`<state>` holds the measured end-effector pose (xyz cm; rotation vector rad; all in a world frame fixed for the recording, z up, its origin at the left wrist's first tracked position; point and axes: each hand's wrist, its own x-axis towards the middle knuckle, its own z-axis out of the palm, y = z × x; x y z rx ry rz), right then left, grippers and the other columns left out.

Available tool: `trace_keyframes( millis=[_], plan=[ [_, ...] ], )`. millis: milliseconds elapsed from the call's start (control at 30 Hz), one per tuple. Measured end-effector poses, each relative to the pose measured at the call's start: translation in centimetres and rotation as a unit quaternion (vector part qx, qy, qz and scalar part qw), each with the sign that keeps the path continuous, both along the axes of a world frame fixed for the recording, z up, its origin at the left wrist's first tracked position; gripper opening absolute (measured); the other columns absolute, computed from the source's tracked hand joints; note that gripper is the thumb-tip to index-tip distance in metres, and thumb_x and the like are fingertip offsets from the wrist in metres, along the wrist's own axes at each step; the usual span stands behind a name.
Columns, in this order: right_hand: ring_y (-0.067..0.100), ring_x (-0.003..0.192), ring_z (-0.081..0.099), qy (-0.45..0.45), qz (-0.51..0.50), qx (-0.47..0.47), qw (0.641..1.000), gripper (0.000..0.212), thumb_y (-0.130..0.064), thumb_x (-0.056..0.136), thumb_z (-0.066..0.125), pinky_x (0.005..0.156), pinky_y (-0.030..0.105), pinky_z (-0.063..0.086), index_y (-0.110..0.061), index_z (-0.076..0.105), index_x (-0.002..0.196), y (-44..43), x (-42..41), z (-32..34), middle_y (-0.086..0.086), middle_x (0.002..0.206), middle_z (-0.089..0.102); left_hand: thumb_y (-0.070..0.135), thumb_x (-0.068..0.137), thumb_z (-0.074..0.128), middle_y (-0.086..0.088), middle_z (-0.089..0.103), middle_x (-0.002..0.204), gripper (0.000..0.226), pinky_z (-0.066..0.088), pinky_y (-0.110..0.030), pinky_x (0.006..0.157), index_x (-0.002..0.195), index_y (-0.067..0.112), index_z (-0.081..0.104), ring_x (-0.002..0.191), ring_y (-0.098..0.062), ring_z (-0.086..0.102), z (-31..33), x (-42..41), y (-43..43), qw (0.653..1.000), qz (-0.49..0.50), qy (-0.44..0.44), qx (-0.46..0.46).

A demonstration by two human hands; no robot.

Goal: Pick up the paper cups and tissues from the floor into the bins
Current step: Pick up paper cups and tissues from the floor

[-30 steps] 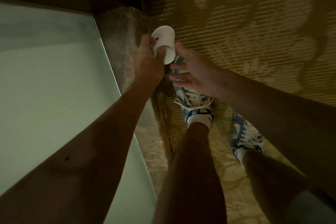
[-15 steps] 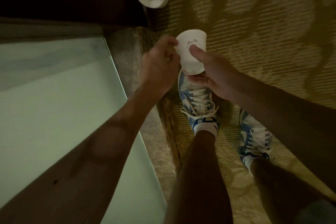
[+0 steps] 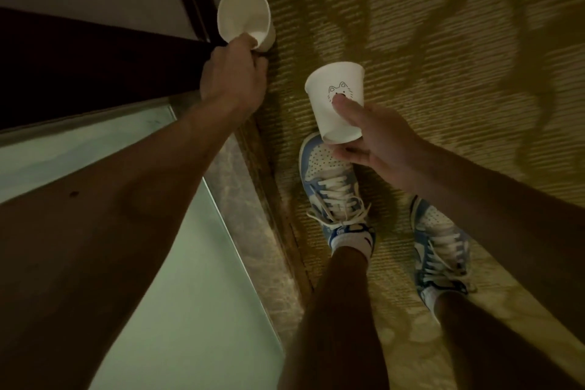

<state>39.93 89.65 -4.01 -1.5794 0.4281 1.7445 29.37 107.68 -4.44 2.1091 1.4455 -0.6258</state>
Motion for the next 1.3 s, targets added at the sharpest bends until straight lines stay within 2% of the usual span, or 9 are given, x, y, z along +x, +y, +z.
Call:
trace_keyframes(
  millis=[233,367,467,567,733,833,1000,1133,1300],
  plan=[
    [0.022,0.095,0.071,-0.003,-0.055,-0.03,0.998,0.037,-0.046,0.086,0.067,0.071,0.033,0.06,-0.019,0.062,0.111,-0.2,3.4,4.9,0.007,0.107,0.072,0.041,0.098,0.053,-0.002,0.062,0.087,0.03,0.042,-0.028,0.072,0.098,0.013,0.066,0.087,-0.022,0.061,4.9,1.2,-0.9,0.99,-0.011,-0.121,-0.074],
    [0.027,0.102,0.067,-0.016,-0.077,-0.039,0.996,0.032,-0.044,0.083,0.068,0.076,0.038,0.059,-0.025,0.058,0.107,1.1,5.0,9.2,0.006,0.115,0.063,0.042,0.1,0.05,-0.009,0.052,0.101,0.029,0.039,-0.027,0.074,0.078,0.023,0.051,0.09,-0.018,0.053,8.8,3.3,-1.7,0.981,0.027,-0.14,-0.133],
    [0.028,0.107,0.063,-0.013,-0.092,-0.032,0.995,0.039,-0.044,0.075,0.071,0.081,0.042,0.057,-0.027,0.058,0.107,1.8,6.3,12.6,0.007,0.122,0.06,0.046,0.099,0.049,-0.011,0.047,0.12,0.029,0.047,-0.029,0.086,0.086,0.021,0.054,0.098,-0.018,0.057,11.8,4.9,-1.8,0.965,0.11,-0.154,-0.179],
    [0.029,0.111,0.061,-0.008,-0.138,-0.017,0.99,0.04,-0.042,0.071,0.071,0.083,0.044,0.056,-0.028,0.06,0.107,2.1,7.7,15.8,0.007,0.122,0.061,0.048,0.097,0.053,-0.016,0.051,0.129,0.03,0.054,-0.046,0.093,0.095,0.018,0.056,0.112,-0.028,0.059,15.1,6.3,-1.4,0.93,0.204,-0.177,-0.25],
    [0.02,0.096,0.066,-0.028,-0.197,0.004,0.98,0.032,-0.043,0.084,0.063,0.07,0.034,0.052,-0.028,0.06,0.112,3.1,10.4,20.1,0.001,0.104,0.071,0.048,0.1,0.047,-0.002,0.065,0.113,0.024,0.06,-0.037,0.071,0.098,0.027,0.059,0.101,-0.02,0.067,20.2,9.3,-0.9,0.9,0.24,-0.182,-0.315],
    [0.022,0.103,0.067,-0.009,-0.203,0.033,0.979,0.043,-0.048,0.084,0.06,0.084,0.044,0.054,-0.029,0.058,0.123,3.9,11.9,21.6,0.003,0.111,0.072,0.052,0.101,0.04,-0.001,0.066,0.112,0.027,0.058,-0.035,0.071,0.105,0.031,0.057,0.096,-0.019,0.067,22.7,12.1,-0.7,0.877,0.283,-0.179,-0.345],
    [0.021,0.095,0.073,0.009,-0.168,0.093,0.981,0.02,-0.046,0.083,0.06,0.089,0.053,0.051,-0.04,0.067,0.101,4.1,14.1,21.5,-0.002,0.1,0.076,0.067,0.095,0.036,0.0,0.067,0.112,0.043,0.06,-0.036,0.074,0.107,0.033,0.06,0.099,-0.019,0.066,23.8,16.2,-1.4,0.884,0.261,-0.163,-0.351],
    [0.023,0.103,0.07,0.045,-0.144,0.081,0.985,0.037,-0.046,0.086,0.061,0.091,0.055,0.05,-0.029,0.063,0.118,4.6,16.1,19.6,0.001,0.111,0.074,0.066,0.09,0.049,-0.005,0.064,0.118,0.059,0.058,-0.029,0.063,0.121,0.017,0.055,0.097,-0.019,0.067,22.3,18.5,-1.3,0.887,0.272,-0.159,-0.337],
    [0.022,0.101,0.071,0.058,-0.103,0.064,0.991,0.037,-0.044,0.087,0.062,0.083,0.047,0.056,-0.027,0.063,0.119,6.2,19.8,17.3,0.001,0.11,0.074,0.067,0.088,0.052,-0.004,0.059,0.125,0.059,0.056,-0.023,0.053,0.127,0.022,0.051,0.1,-0.017,0.065,19.4,22.0,-0.6,0.889,0.268,-0.142,-0.344]
  ],
)
